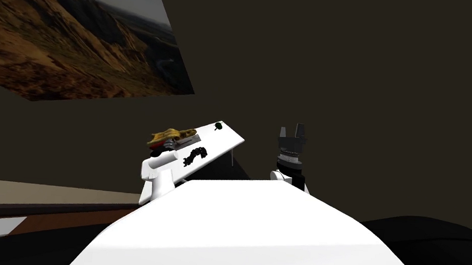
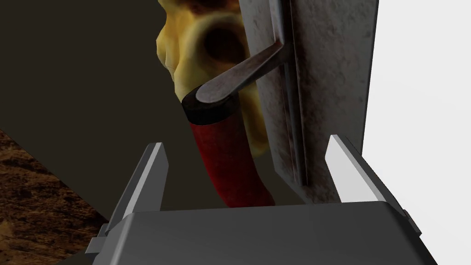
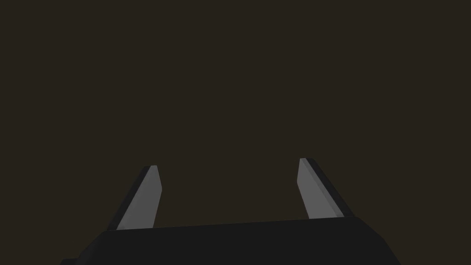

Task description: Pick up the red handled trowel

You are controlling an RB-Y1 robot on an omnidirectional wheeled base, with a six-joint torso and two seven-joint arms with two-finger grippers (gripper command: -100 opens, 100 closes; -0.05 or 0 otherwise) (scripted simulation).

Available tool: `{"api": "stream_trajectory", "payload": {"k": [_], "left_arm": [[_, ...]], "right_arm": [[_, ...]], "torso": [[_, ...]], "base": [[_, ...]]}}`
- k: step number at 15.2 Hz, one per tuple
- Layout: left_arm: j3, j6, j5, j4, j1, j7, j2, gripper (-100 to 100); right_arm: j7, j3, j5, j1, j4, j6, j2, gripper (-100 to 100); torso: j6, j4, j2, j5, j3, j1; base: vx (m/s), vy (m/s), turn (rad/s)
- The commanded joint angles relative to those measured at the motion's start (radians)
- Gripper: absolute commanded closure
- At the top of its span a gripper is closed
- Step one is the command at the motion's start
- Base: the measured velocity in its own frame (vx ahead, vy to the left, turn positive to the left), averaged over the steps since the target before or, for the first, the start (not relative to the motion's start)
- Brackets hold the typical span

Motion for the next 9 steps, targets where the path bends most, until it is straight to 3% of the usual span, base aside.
{"api": "stream_trajectory", "payload": {"k": [1, 7, 8, 9], "left_arm": [[0.007, -0.017, -0.006, 0.039, -0.017, 0.009, 0.015, -100], [0.022, -0.045, -0.019, 0.112, -0.051, 0.025, 0.043, -100], [0.019, -0.038, -0.016, 0.095, -0.042, 0.021, 0.036, -100], [0.012, -0.026, -0.01, 0.063, -0.028, 0.014, 0.024, 100]], "right_arm": [[0.0, 0.0, 0.0, 0.0, 0.0, 0.0, 0.0, 0], [0.0, 0.0, 0.0, 0.0, 0.0, 0.0, 0.0, 0], [0.0, 0.0, 0.0, 0.0, 0.0, 0.0, 0.0, 0], [0.0, 0.0, 0.0, 0.0, 0.0, 0.0, 0.0, 0]], "torso": [[0.0, 0.0, 0.0, 0.0, 0.0, 0.0], [0.0, 0.001, 0.004, 0.0, 0.002, 0.0], [0.0, 0.001, 0.004, 0.0, 0.002, 0.0], [0.0, 0.001, 0.004, 0.0, 0.002, 0.0]], "base": [[-0.01, 0.021, -0.076], [-0.019, 0.016, -0.043], [-0.01, 0.011, -0.017], [0.004, -0.004, 0.068]]}}
